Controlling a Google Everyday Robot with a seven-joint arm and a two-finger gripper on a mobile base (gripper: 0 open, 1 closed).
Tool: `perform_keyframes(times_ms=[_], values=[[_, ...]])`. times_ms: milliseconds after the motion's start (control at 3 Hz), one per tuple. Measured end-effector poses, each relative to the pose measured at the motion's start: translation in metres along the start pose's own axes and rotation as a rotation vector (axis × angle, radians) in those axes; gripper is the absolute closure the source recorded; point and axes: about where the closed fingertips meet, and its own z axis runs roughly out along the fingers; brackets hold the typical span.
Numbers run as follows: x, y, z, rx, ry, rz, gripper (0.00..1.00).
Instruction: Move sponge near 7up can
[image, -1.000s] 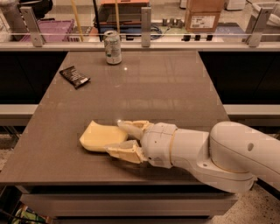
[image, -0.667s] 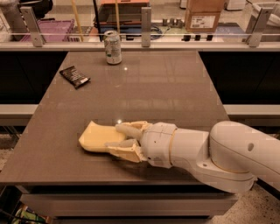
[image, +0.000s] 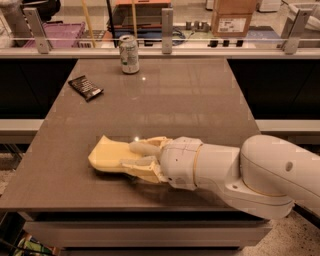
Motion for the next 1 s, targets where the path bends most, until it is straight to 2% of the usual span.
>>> perform_keyframes(times_ms=[667, 1000], values=[[-0.034, -0.02, -0.014, 0.031, 0.04, -0.064, 1.0], [-0.054, -0.047, -0.02, 0.054, 0.081, -0.092, 1.0]])
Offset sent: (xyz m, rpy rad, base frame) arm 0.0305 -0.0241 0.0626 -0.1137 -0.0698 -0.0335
